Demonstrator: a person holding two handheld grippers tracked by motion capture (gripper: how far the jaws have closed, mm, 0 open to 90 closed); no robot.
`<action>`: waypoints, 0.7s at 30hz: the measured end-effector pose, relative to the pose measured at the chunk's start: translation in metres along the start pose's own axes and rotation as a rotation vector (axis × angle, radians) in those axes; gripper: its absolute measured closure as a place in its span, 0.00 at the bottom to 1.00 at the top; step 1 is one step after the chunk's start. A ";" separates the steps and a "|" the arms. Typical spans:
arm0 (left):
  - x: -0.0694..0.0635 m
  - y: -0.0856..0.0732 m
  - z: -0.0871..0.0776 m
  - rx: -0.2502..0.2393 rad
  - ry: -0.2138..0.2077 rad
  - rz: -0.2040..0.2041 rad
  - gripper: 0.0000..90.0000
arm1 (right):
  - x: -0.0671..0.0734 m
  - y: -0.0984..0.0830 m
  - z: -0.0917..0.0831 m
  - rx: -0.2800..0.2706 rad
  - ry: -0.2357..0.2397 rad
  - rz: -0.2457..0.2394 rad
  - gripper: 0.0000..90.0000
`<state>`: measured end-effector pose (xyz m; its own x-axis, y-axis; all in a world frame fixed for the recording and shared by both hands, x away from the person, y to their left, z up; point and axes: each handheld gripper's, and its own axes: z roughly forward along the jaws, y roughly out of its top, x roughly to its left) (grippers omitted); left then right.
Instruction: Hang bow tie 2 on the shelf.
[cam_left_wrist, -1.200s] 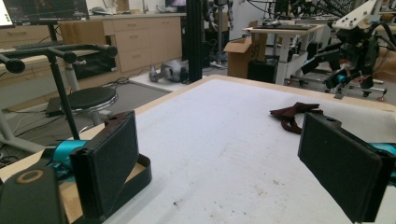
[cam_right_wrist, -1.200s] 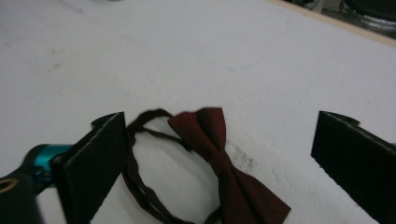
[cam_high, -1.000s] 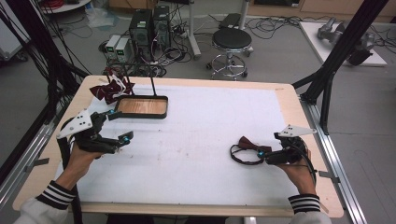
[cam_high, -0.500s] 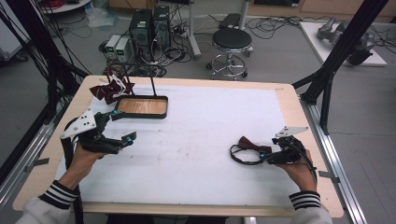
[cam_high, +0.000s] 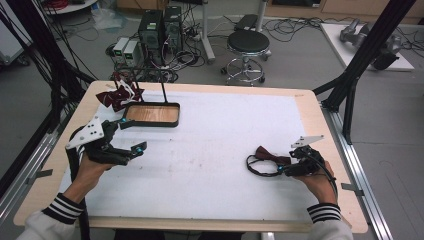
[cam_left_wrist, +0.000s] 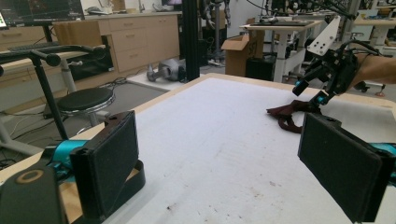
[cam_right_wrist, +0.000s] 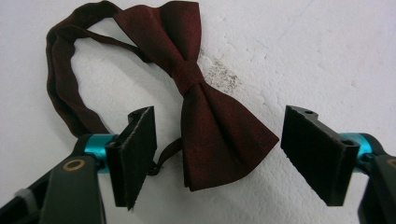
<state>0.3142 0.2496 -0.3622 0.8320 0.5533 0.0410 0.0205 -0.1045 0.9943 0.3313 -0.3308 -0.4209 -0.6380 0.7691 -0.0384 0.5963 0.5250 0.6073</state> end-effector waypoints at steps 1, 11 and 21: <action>0.000 0.000 0.000 0.002 -0.002 -0.002 0.14 | 0.000 0.000 0.000 0.003 0.001 0.003 0.32; 0.001 0.000 0.001 0.008 -0.003 -0.001 0.14 | -0.001 -0.002 0.004 0.026 -0.006 0.019 0.47; 0.000 0.000 0.000 0.008 -0.004 0.001 0.14 | -0.002 -0.002 0.006 0.047 -0.023 0.031 0.63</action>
<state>0.3143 0.2493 -0.3622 0.8339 0.5503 0.0411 0.0245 -0.1114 0.9935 0.3345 -0.3308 -0.4267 -0.6080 0.7930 -0.0390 0.6380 0.5172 0.5705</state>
